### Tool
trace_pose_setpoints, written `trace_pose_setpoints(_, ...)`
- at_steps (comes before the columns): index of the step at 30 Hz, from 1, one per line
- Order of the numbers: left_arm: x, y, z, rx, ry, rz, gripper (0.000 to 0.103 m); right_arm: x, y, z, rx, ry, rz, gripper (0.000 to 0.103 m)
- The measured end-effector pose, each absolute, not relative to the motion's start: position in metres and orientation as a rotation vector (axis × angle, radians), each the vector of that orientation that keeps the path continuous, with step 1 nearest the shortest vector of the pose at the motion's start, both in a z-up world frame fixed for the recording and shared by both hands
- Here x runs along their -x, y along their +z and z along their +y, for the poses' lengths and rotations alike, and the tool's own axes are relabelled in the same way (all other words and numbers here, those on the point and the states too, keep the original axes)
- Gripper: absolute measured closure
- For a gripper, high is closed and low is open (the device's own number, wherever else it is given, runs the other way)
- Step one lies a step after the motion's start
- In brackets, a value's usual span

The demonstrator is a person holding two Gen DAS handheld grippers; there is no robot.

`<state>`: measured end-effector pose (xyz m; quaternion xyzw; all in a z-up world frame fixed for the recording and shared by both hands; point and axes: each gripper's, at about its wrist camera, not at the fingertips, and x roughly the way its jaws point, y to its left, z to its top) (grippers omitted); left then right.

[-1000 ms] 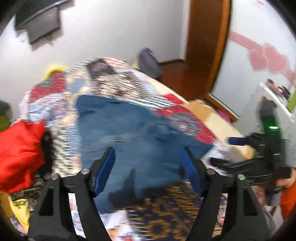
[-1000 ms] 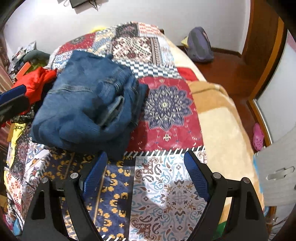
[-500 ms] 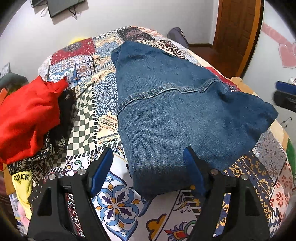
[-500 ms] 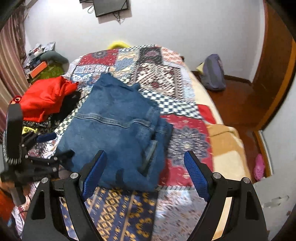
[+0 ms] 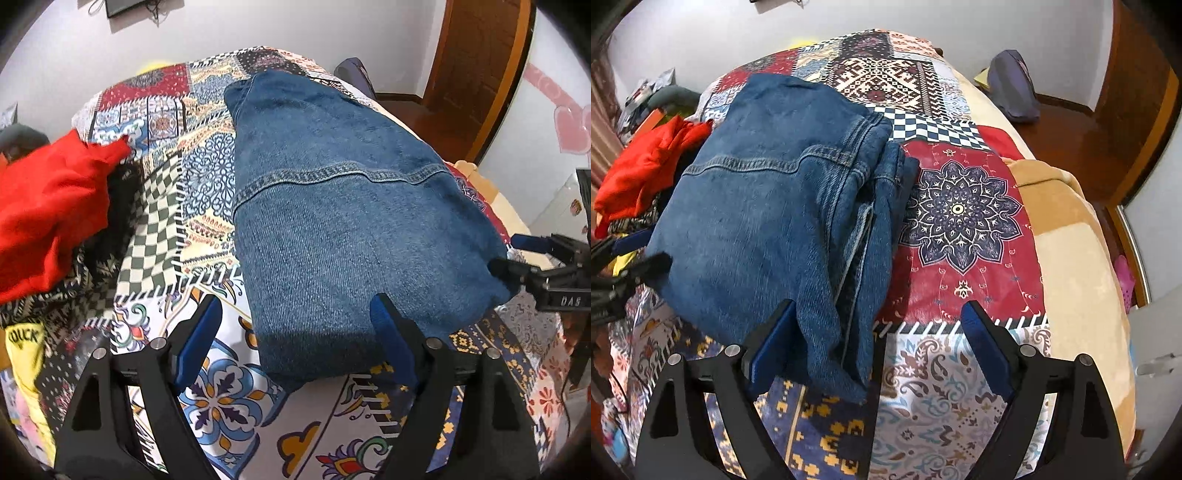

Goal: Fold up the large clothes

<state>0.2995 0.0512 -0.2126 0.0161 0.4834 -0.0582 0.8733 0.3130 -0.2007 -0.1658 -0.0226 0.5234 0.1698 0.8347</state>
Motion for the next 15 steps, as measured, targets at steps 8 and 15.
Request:
trace_pose_setpoints(8,-0.308,-0.192,0.06,-0.052,-0.116,0.988,0.021,-0.335,-0.143,-0.194,-0.003,0.399,1.102,0.015)
trace_pose_setpoints(15,-0.345,-0.191,0.078,0.036,-0.153,1.028,0.021,-0.368,-0.168,-0.181,-0.05,0.458,1.163,0.015)
